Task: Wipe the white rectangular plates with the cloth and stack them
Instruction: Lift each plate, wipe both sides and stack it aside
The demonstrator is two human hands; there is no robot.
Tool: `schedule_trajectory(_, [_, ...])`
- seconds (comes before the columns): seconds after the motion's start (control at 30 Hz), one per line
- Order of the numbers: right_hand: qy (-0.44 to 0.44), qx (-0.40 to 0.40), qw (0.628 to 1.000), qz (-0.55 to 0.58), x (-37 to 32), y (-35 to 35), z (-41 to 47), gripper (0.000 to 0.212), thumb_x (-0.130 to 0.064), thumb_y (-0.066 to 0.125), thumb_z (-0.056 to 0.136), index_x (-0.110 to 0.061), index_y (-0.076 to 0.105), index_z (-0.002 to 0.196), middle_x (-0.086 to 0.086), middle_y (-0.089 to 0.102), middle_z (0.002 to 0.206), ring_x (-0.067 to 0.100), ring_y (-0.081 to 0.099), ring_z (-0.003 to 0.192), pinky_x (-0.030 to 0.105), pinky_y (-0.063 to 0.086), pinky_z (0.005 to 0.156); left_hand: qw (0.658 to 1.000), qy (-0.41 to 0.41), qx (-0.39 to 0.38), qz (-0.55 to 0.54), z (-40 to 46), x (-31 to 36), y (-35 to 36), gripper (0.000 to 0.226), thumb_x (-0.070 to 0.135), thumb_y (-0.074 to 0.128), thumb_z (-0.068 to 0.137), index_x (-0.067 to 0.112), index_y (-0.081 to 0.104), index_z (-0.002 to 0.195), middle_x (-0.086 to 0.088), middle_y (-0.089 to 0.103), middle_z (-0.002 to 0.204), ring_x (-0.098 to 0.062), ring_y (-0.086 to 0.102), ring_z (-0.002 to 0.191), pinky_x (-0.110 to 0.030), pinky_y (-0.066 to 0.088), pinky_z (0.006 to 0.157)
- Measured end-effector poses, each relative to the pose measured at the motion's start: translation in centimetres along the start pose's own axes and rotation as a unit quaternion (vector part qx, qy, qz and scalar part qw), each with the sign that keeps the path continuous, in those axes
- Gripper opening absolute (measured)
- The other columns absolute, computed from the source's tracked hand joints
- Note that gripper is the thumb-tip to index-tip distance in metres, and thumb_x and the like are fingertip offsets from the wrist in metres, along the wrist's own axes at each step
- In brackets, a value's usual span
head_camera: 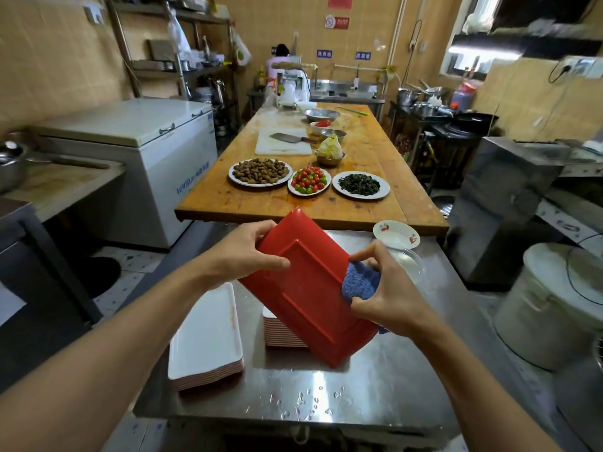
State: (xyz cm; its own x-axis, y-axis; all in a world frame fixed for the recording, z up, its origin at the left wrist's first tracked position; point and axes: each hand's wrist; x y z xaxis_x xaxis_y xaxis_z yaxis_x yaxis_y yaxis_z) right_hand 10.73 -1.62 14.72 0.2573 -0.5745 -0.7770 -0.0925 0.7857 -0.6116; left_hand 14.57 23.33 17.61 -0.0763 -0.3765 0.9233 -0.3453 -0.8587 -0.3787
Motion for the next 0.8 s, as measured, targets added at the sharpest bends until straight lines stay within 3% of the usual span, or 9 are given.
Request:
schedule_trajectory(0.07, [-0.015,-0.007,1.0,-0.013,-0.1,-0.4,0.2,0.053,-0.008,0.071,0.064,-0.032,0.043,0.102,0.005,0.058,0.096,0.026,0.062,0.079,0.049,0.056,0.066,0.999,0.001,-0.015,-0.044,0.0,-0.3,0.1,0.05,0.017,0.081,0.068,0.025,0.061,0.114,-0.005,0.071,0.1,-0.023,0.07,0.091,-0.038,0.058,0.076])
schedule_trajectory(0.13, [-0.037,-0.006,0.999,-0.025,-0.3,-0.5,0.5,0.05,-0.006,0.071,0.067,-0.028,0.046,0.105,0.001,0.059,0.1,0.02,0.062,0.086,0.047,0.056,0.072,0.997,0.007,-0.004,-0.079,-0.1,-0.8,0.2,0.055,0.016,0.083,0.063,0.02,0.062,0.114,-0.009,0.071,0.101,-0.026,0.069,0.093,-0.041,0.057,0.079])
schedule_trajectory(0.23, [-0.101,0.026,0.992,-0.07,-1.3,0.2,1.5,0.045,-0.011,0.071,0.075,-0.024,0.05,0.113,-0.005,0.054,0.11,0.011,0.055,0.097,0.031,0.052,0.081,0.994,0.014,0.004,-0.104,-0.3,-1.1,0.7,0.055,0.019,0.079,0.062,0.021,0.061,0.114,-0.005,0.072,0.1,-0.026,0.069,0.092,-0.038,0.058,0.076])
schedule_trajectory(0.33, [-0.155,0.043,0.983,-0.086,-3.2,1.5,3.1,0.044,-0.017,0.068,0.082,-0.019,0.05,0.122,0.0,0.052,0.12,0.009,0.05,0.105,0.015,0.041,0.082,0.993,0.026,0.012,-0.111,-0.3,-1.1,1.5,0.056,0.018,0.082,0.063,0.023,0.059,0.114,-0.001,0.072,0.098,-0.023,0.069,0.092,-0.032,0.057,0.073])
schedule_trajectory(0.47, [-0.195,0.075,0.968,-0.141,-4.6,3.0,4.7,0.047,-0.022,0.062,0.083,-0.017,0.049,0.128,0.003,0.05,0.125,0.016,0.048,0.111,0.029,0.042,0.082,0.986,0.046,0.045,-0.156,-0.8,-1.1,1.9,0.056,0.012,0.082,0.062,0.018,0.06,0.113,-0.005,0.071,0.098,-0.021,0.069,0.088,-0.027,0.056,0.069])
schedule_trajectory(0.63, [-0.167,0.112,0.957,-0.211,-2.2,2.5,3.8,0.052,-0.033,0.05,0.079,-0.019,0.051,0.128,0.003,0.054,0.121,0.02,0.049,0.105,0.032,0.039,0.08,0.968,0.035,0.094,-0.231,-1.6,-2.0,0.9,0.049,0.012,0.071,0.065,0.016,0.06,0.113,-0.005,0.072,0.094,-0.022,0.071,0.082,-0.029,0.056,0.061])
schedule_trajectory(0.8, [-0.081,0.124,0.983,-0.104,0.5,0.8,2.9,0.056,-0.029,0.047,0.078,-0.013,0.051,0.131,0.005,0.049,0.129,0.018,0.044,0.117,0.025,0.034,0.093,0.948,0.001,0.112,-0.298,-1.8,-3.0,0.9,0.044,0.018,0.068,0.067,0.015,0.062,0.11,-0.007,0.072,0.094,-0.022,0.071,0.079,-0.032,0.058,0.06])
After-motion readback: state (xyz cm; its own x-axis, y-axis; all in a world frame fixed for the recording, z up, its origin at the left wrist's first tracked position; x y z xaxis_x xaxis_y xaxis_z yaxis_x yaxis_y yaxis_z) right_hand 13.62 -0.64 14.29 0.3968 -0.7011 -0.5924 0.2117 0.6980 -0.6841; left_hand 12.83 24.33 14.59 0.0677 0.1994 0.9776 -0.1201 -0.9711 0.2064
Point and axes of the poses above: each hand's wrist, its own z-axis towards the middle knuckle, its own y-axis out of the palm, x = y × z
